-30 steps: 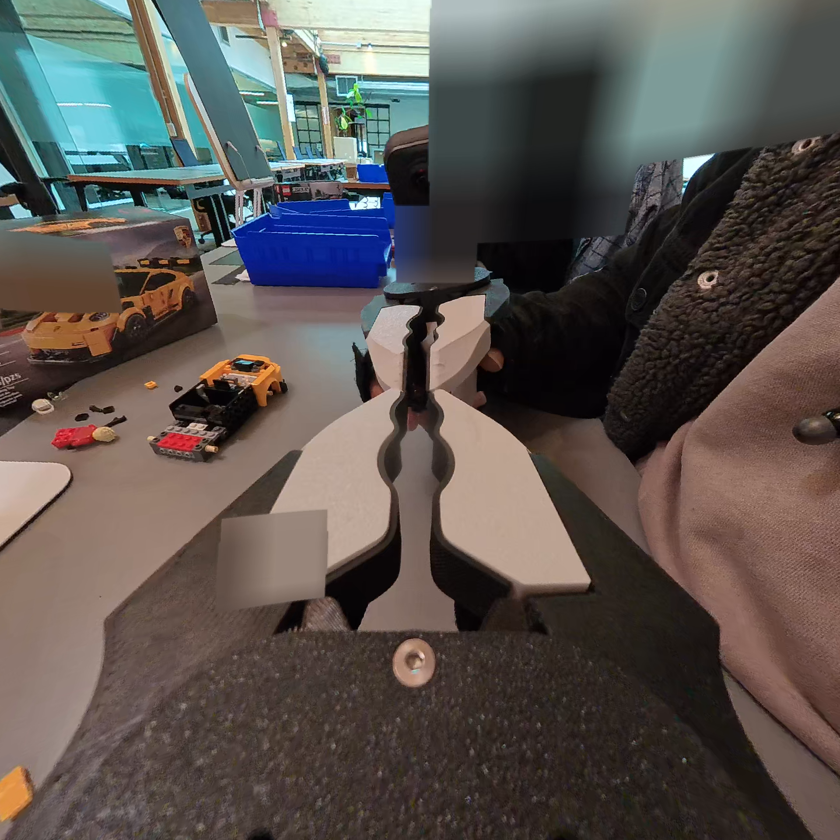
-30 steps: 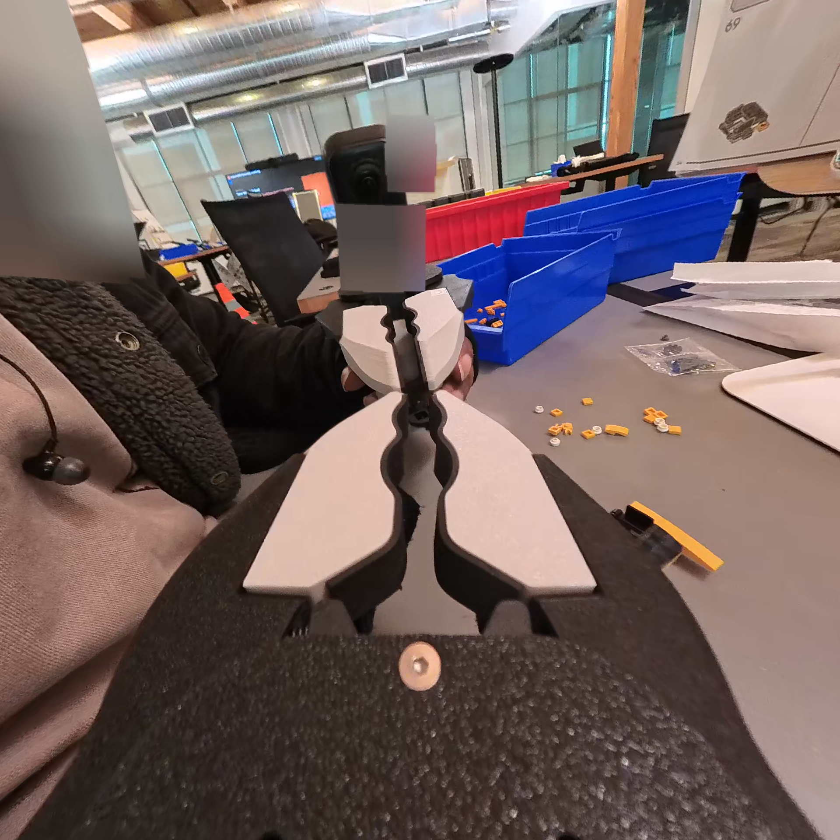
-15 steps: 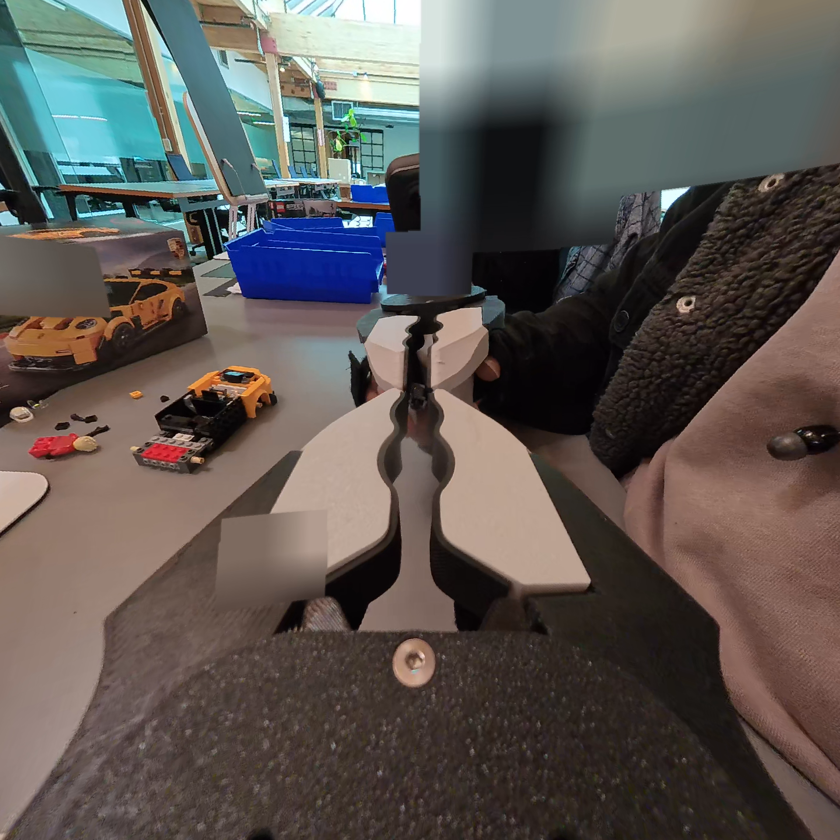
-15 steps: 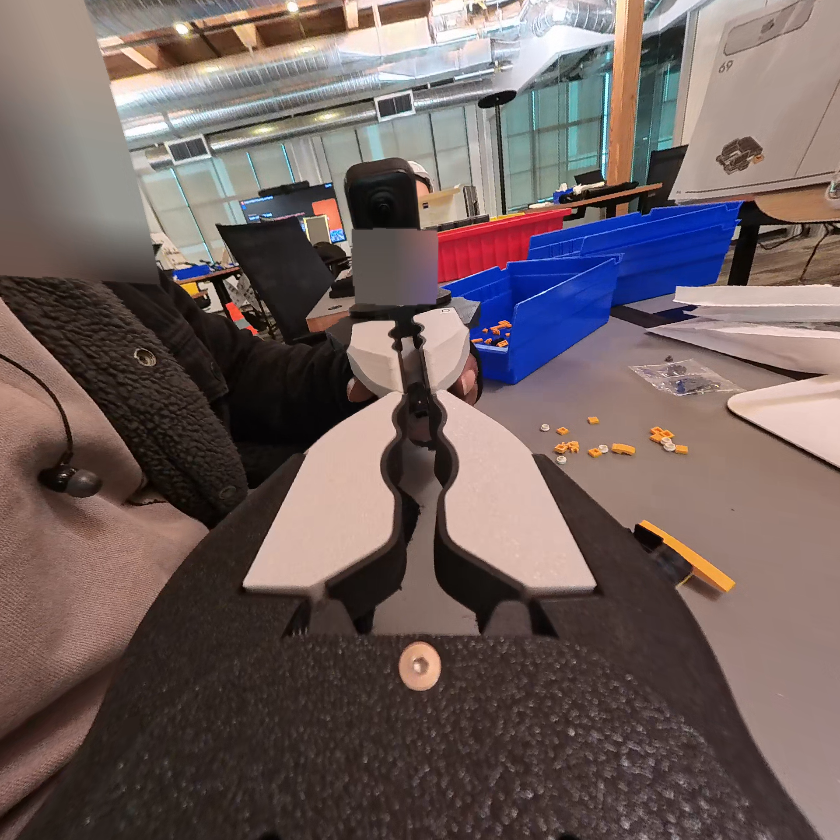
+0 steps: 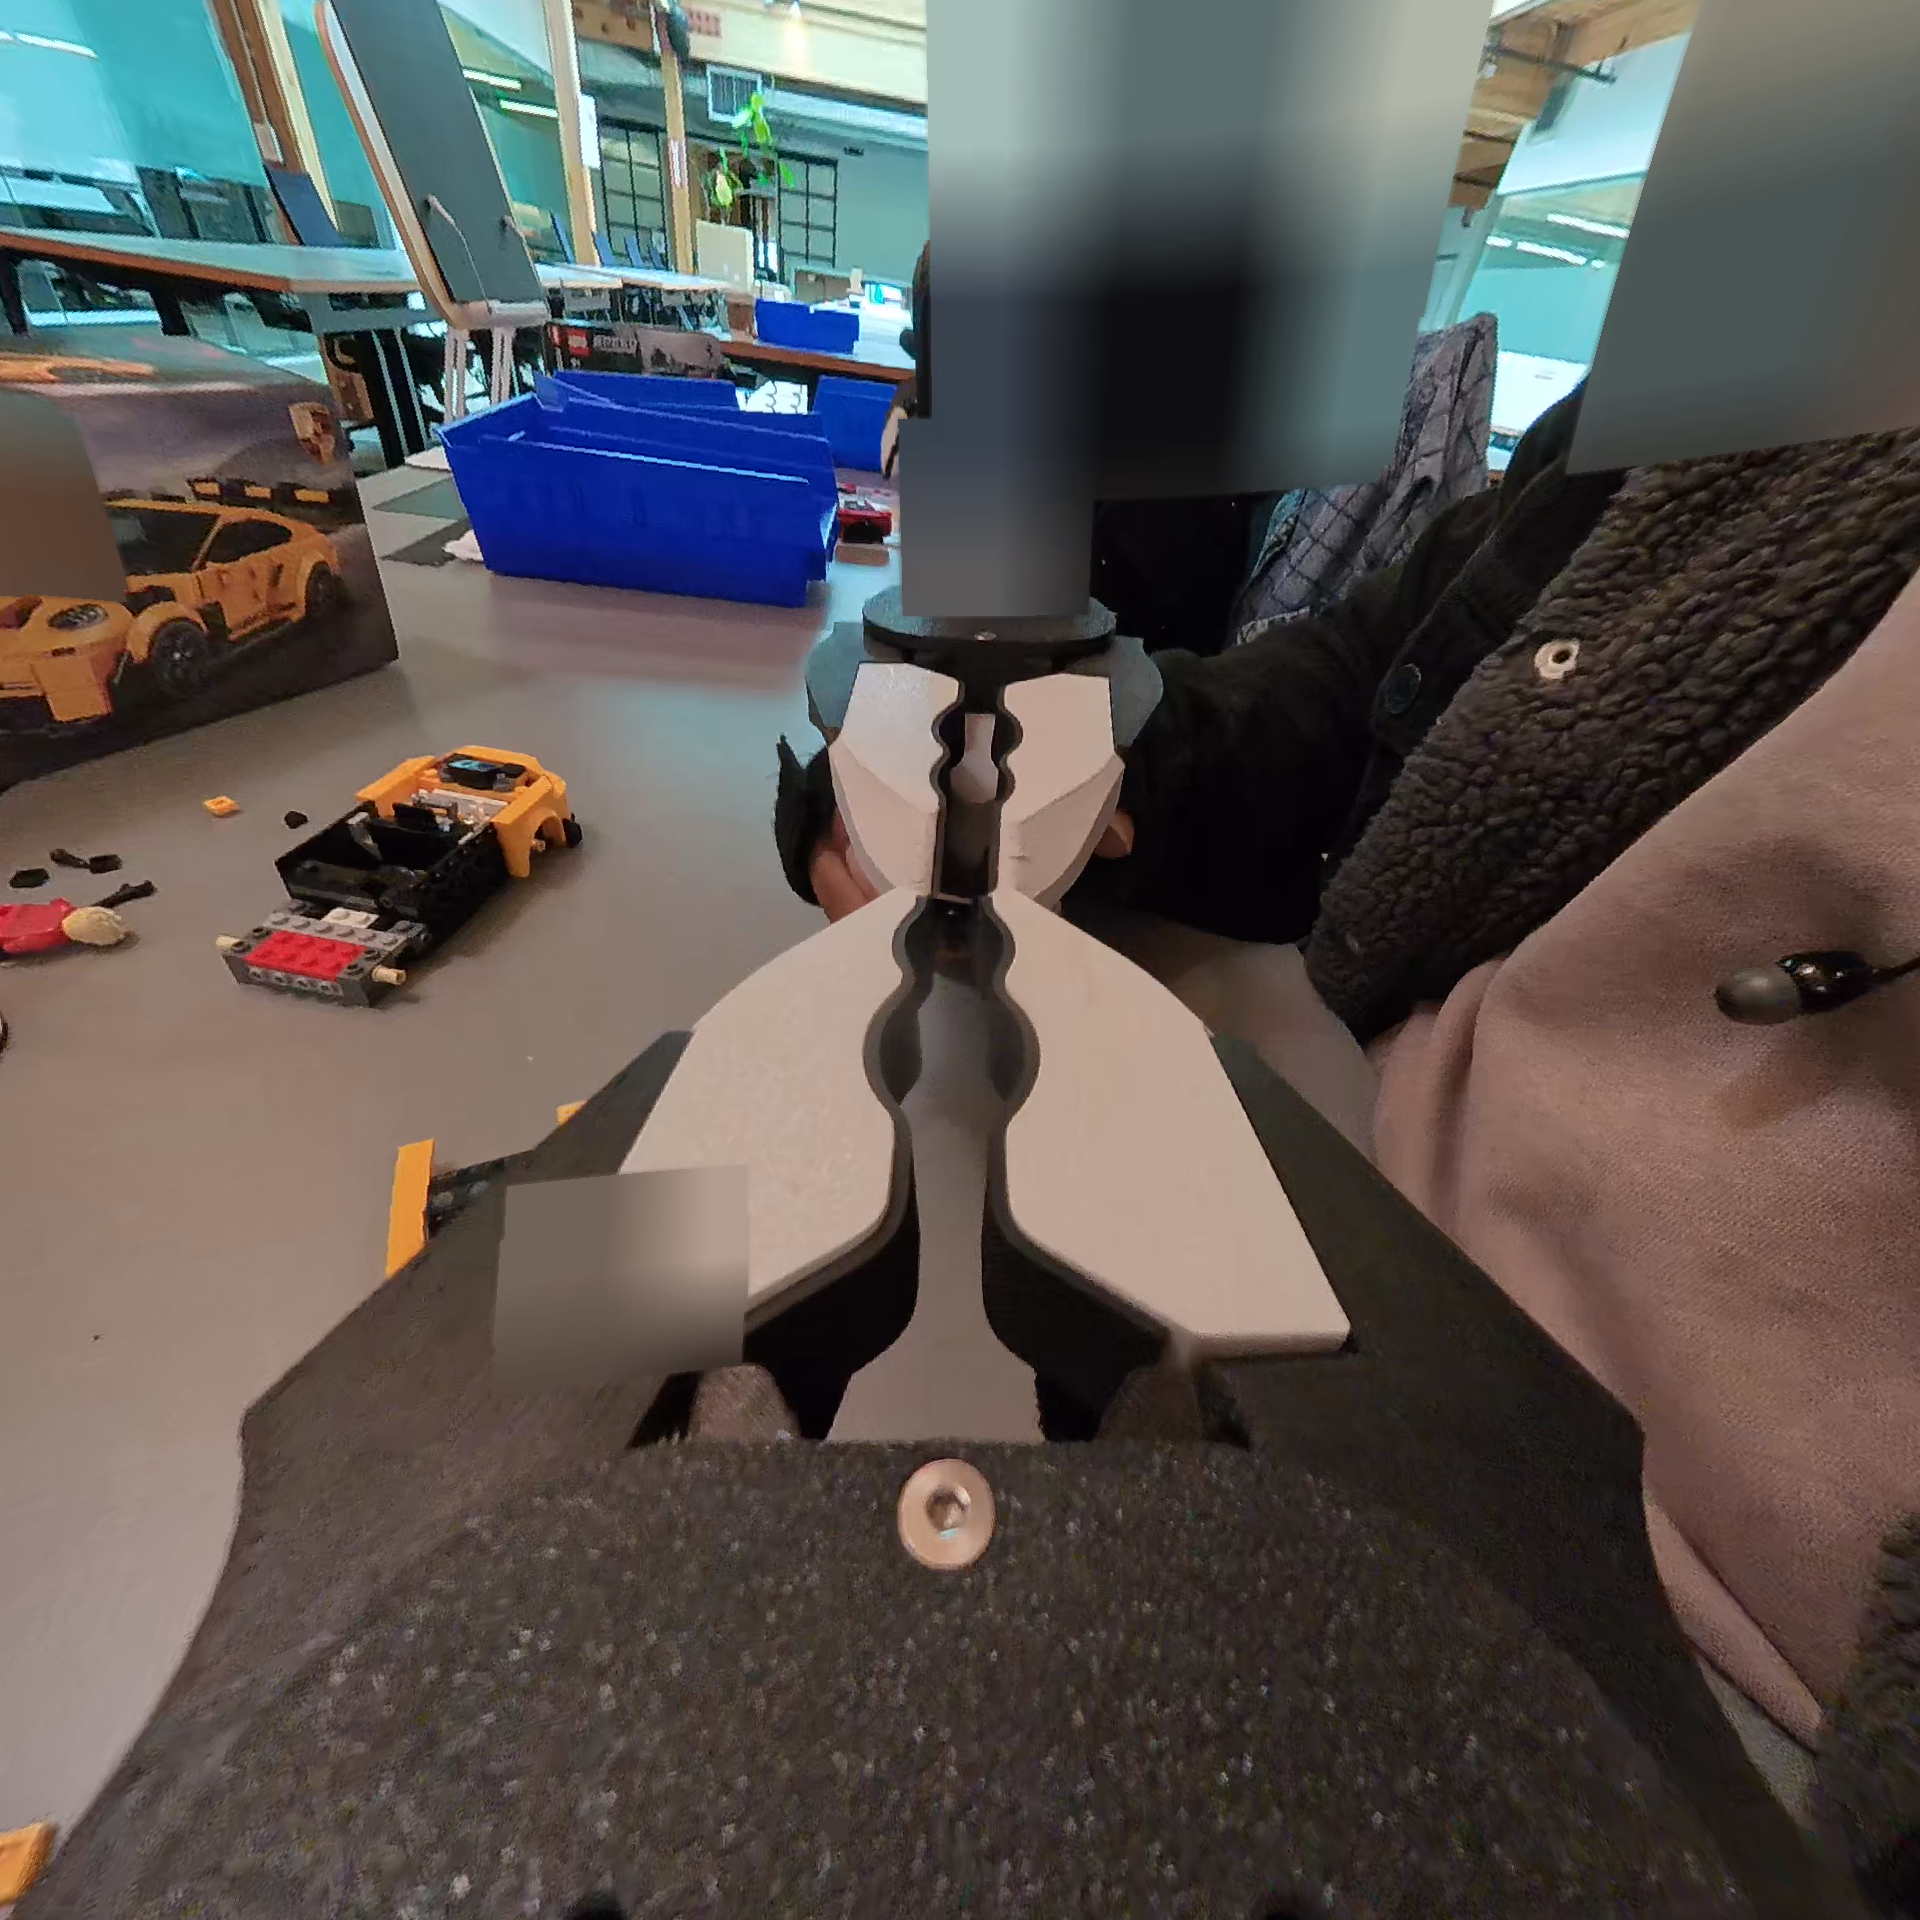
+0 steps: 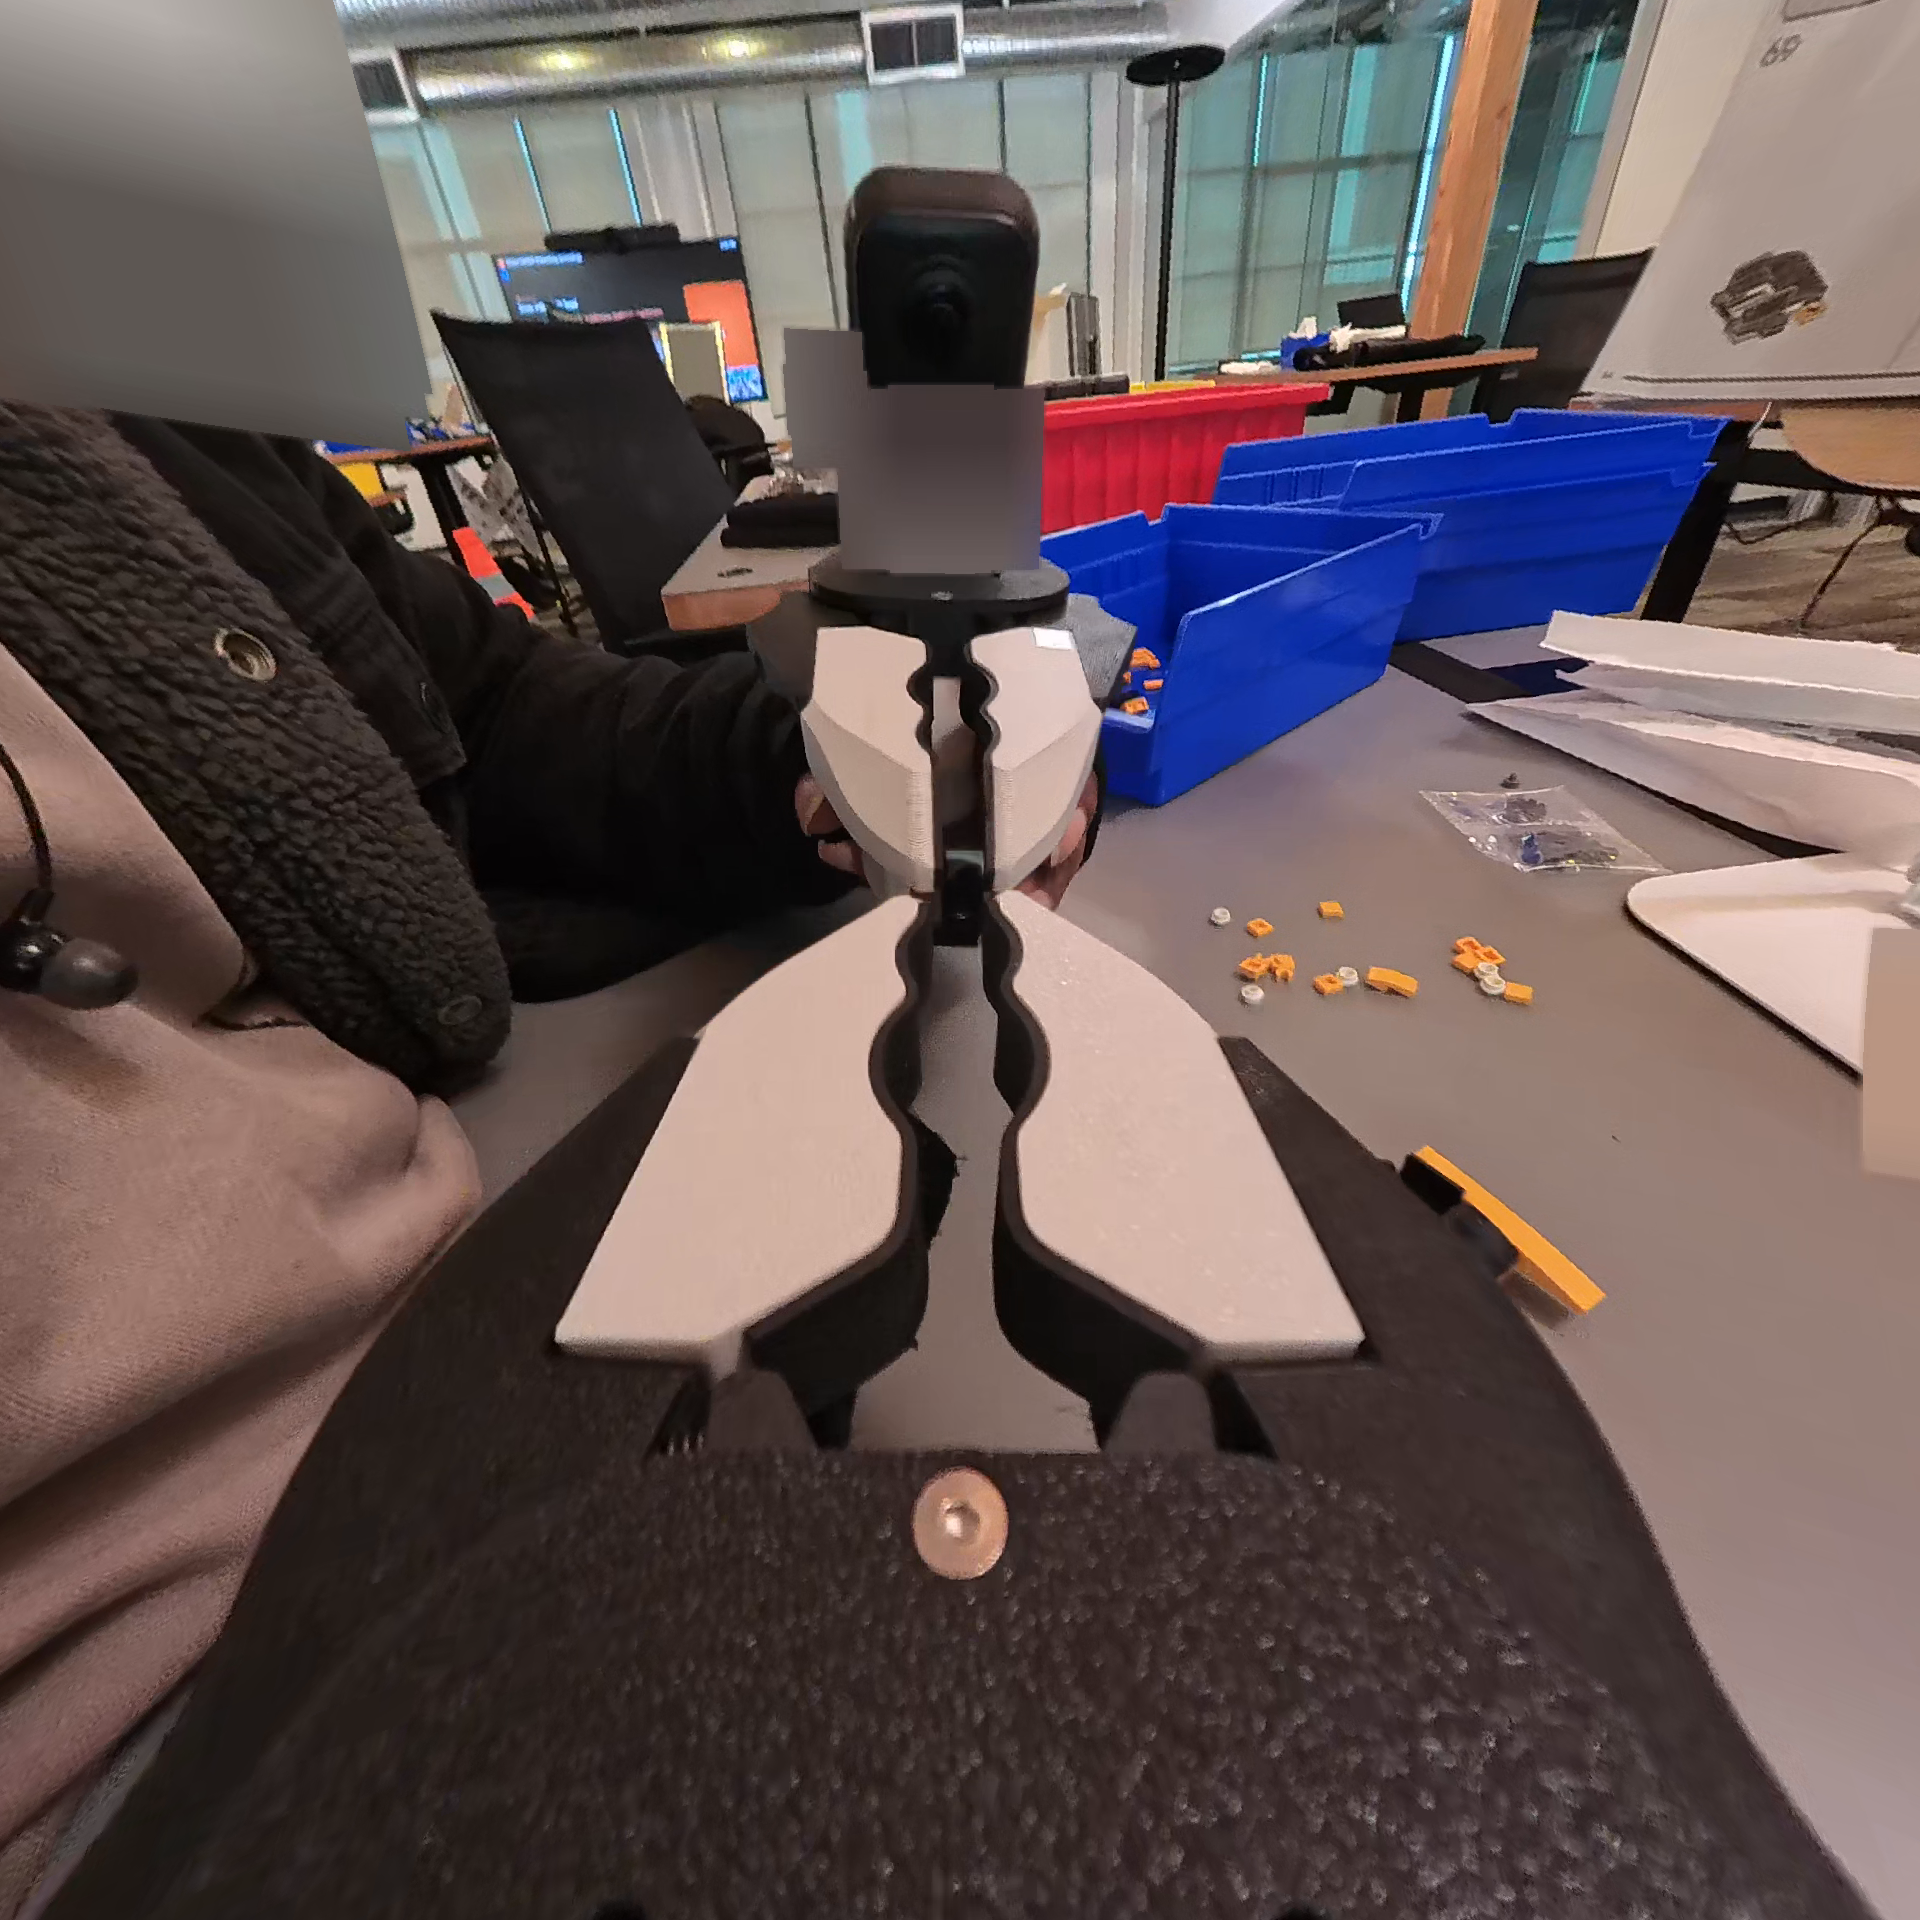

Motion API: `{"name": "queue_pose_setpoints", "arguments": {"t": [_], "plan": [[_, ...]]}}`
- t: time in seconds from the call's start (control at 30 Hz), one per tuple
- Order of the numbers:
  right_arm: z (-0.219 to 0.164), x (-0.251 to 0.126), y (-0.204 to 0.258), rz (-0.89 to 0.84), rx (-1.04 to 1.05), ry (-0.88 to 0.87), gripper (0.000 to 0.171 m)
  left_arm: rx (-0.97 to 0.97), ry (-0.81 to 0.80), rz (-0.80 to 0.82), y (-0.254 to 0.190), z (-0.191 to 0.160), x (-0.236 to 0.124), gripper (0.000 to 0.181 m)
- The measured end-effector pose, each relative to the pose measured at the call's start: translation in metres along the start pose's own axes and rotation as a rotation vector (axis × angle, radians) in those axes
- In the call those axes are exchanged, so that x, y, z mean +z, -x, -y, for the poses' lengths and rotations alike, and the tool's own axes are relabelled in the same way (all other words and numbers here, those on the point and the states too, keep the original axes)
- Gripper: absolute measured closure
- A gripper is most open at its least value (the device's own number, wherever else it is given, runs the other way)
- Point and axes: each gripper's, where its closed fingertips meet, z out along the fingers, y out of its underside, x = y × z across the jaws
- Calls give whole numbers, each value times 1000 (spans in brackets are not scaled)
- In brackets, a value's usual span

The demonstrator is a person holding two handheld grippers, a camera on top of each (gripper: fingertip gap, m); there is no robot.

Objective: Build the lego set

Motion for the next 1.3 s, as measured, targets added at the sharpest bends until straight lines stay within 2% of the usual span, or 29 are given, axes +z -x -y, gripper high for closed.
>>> {"name": "queue_pose_setpoints", "arguments": {"t": [0.27, 0.57, 0.97, 1.07, 1.2, 1.3], "plan": [[-9, 2, -1, -7, -52, 64, 163, -4, 36, -7, 0, -5, -1, 174], [-5, 5, 2, 17, -29, 32, 163, 7, -30, -20, -4, 2, 0, 174], [-4, 7, -1, 3, -12, 37, 163, -3, 1, -14, -1, 2, -1, 174], [-17, 4, -17, -58, -31, 146, 156, 5, 52, 56, 16, -2, -13, 174], [-57, 4, -30, -100, -96, 467, 154, 33, 168, 154, 40, -19, -33, 174], [-77, 15, -28, -56, -122, 648, 154, 23, 225, 178, 51, -32, -42, 174]]}}
